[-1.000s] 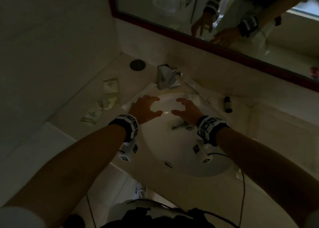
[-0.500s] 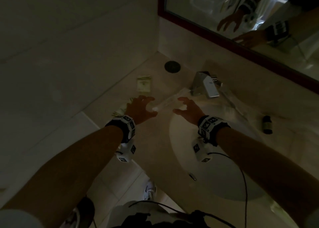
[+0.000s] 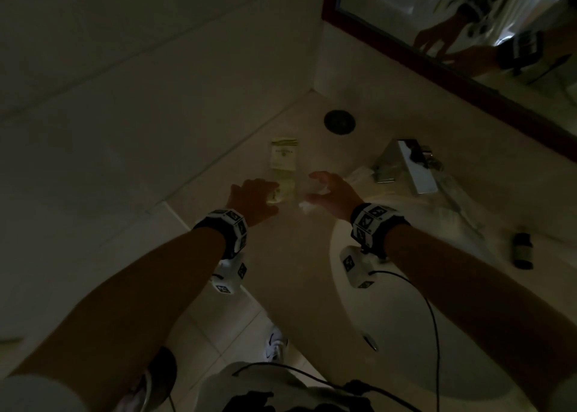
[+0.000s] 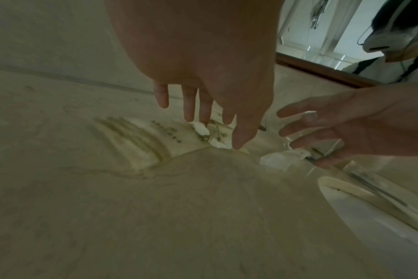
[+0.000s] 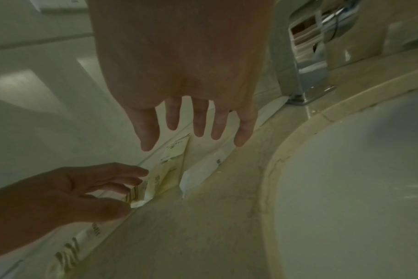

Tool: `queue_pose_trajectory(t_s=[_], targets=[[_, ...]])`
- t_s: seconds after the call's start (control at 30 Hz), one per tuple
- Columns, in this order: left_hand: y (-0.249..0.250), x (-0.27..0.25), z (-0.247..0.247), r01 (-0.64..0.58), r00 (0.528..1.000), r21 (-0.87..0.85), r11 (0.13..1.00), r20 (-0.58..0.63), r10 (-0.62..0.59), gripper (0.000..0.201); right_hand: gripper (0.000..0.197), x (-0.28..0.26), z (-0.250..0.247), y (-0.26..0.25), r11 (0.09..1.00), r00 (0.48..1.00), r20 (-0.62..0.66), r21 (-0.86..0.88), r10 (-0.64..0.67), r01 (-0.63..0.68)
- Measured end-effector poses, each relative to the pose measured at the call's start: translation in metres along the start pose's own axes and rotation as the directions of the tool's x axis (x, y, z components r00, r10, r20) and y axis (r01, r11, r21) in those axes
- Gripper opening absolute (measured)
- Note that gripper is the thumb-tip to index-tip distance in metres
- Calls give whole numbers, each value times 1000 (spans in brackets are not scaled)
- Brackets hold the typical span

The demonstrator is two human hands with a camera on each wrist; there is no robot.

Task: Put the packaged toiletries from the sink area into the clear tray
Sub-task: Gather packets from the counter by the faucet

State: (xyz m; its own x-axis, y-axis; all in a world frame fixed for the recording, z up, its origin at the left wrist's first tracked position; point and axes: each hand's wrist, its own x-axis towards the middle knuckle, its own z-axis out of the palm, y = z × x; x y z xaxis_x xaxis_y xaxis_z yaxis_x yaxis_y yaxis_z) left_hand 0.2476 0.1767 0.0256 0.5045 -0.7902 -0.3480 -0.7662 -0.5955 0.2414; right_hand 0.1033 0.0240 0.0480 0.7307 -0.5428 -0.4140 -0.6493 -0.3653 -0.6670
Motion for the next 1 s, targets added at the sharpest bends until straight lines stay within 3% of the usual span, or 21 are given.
queue_pose_trajectory(t_s=[0.2,0.53,0.67,0.83,0.9,1.0], targets=[[-5,15,2,-31,999,127,991,25,28,52,59,10,2,-5,999,1000,27,34,6,-7],[-3,27,-7,-93,993,223,970,-46,106,39,57,21,3,-13,996,999,36,94,-15,11],[1,28,-14,-102,986,28,994,-131,105,39,57,24,3,-18,992,999,13,122,-46,44],[14,29,-24,-186,982,-269,945,-90,168,38,40,22,-2,-24,985,996,4,148,-93,92],[17,29,-28,-157,987,-359,920,-73,140,35,42,23,-4,-22,984,997,-17,156,-80,82],[23,28,-34,-114,992,-343,932,8,124,38,32,19,-9,-20,981,997,-71,186,-35,47]])
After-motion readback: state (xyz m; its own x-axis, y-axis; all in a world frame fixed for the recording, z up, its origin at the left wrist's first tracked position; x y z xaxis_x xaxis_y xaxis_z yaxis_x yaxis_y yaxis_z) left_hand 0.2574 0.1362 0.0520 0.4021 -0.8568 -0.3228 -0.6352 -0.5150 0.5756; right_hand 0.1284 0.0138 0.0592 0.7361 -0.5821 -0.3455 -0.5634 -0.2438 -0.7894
